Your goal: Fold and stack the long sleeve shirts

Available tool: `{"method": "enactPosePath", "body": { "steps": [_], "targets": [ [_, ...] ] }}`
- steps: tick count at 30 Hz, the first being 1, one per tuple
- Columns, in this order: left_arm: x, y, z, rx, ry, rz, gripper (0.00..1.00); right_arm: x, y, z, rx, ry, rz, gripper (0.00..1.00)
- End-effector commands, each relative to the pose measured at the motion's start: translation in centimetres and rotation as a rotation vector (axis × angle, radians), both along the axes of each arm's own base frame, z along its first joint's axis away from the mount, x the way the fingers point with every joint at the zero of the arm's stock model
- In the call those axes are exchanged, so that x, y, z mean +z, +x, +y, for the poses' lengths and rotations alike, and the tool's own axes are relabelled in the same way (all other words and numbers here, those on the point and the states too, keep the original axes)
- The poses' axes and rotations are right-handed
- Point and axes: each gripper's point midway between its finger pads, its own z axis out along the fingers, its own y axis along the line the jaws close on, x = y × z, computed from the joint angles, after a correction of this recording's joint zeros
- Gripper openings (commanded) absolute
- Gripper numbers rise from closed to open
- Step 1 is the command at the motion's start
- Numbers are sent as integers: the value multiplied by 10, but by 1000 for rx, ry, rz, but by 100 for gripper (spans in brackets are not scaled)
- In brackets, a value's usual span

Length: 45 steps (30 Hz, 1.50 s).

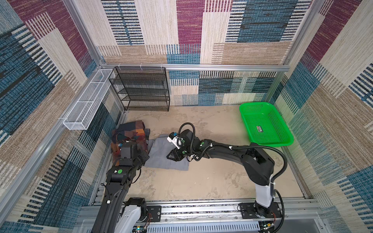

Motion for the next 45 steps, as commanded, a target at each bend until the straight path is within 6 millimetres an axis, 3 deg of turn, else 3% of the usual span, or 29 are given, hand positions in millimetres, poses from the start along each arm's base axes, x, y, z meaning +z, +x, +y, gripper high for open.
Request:
{"method": "enactPosePath", "body": {
  "steps": [1, 4, 8, 16, 19, 21, 28, 31, 35, 38, 45],
  "targets": [
    [0, -3, -1, -15, -3, 10, 47, -30, 0, 0, -47, -28, 58, 39],
    [-4, -1, -5, -23, -27, 11, 47, -69, 8, -18, -123, -130, 57, 38],
    [-11, 4, -11, -39, -60, 19, 45, -109, 6, -62, -214, -226, 127, 37],
    [-38, 12, -38, -126, -184, 38, 43, -128, -53, -177, -286, -389, 188, 37],
    [-50, 15, -49, -149, -223, 45, 43, -120, -71, -209, -300, -440, 181, 40],
    [-56, 19, -63, -184, -235, 42, 44, -105, -76, -216, -293, -421, 153, 43],
    [-68, 46, -124, -380, -260, 89, 56, 28, -44, -196, -296, -165, -118, 65],
    [-76, 55, -145, -451, -263, 142, 58, 54, -26, -200, -331, -124, -143, 75],
    [-72, 60, -173, -495, -271, 123, 63, 38, -5, -223, -412, -164, -75, 76],
    [-83, 54, -195, -539, -259, 183, 64, 23, 6, -246, -487, -196, -17, 77],
    [-113, 55, -211, -569, -226, 226, 65, 4, 19, -288, -635, -180, 66, 77]
  ]
}}
